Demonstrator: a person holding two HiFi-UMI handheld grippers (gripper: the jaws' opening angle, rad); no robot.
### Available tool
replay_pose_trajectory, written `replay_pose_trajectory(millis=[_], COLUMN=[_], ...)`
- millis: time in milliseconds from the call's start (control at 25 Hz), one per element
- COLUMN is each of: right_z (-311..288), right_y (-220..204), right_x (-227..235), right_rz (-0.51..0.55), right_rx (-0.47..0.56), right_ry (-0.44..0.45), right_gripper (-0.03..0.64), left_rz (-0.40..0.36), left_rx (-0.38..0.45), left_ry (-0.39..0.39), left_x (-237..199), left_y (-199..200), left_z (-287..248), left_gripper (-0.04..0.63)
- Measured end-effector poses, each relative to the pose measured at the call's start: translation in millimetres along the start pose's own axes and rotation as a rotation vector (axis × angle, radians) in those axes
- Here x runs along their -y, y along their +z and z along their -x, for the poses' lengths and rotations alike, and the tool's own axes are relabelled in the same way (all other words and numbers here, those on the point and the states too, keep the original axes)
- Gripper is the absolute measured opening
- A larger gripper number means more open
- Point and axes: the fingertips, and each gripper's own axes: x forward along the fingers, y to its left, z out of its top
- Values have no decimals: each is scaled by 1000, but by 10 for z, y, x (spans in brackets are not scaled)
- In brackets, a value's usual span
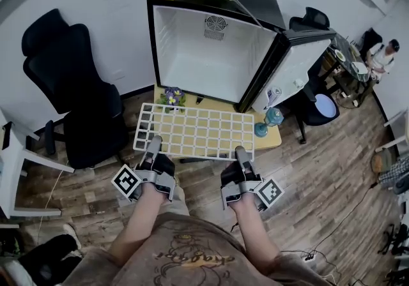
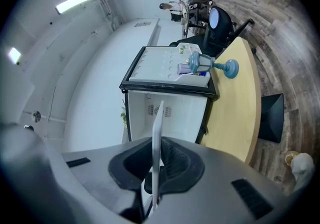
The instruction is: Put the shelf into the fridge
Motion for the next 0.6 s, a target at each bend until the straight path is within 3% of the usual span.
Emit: replay_pose_trajectory(millis=[600], right_z=[-949], right_y=[79], right_x=[-35], right_rz=[-8], right_rx=[102], right_ry=[-23], right_gripper=[28], left_rz=[15], left_rx=[-110], left_ry=[16], left_x=[-107], left_y=[542], left_z=[-1059], left_gripper=[51])
